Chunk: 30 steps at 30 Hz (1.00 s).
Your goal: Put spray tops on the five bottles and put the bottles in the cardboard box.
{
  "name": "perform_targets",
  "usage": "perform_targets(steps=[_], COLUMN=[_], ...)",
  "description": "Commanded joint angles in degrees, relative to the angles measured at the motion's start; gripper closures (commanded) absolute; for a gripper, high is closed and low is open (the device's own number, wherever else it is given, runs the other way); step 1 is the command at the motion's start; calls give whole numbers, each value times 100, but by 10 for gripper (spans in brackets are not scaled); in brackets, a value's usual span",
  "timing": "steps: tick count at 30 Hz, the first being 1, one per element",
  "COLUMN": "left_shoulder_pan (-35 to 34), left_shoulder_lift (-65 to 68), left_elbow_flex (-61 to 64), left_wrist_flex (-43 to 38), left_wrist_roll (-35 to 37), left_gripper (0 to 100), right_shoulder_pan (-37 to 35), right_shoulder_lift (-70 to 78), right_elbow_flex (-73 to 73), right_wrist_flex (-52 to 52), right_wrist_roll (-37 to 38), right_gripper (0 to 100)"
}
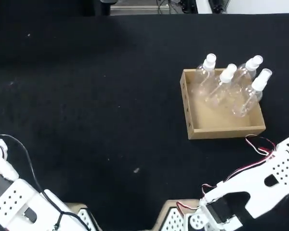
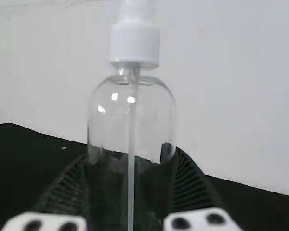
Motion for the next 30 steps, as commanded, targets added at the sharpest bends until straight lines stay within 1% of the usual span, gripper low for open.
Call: perform_targets(steps=[1,6,19,30], left_shoulder_pan=[57,57,57,57], left_shoulder_lift=[-79,-79,-79,-79], left_elbow_flex=[-189,-189,-189,-189], left_wrist_flex=[-18,-18,-18,-18], left_wrist_roll=[62,62,62,62], left_gripper=[721,721,721,721], right_shoulder_pan=[105,70,70,-97], right_shoulder_lift=[4,215,330,330], right_elbow_flex=[-330,-347,-347,-347], right_wrist_flex=[18,18,9,-18], right_wrist_roll=[44,299,325,325], right_gripper=[988,987,986,985])
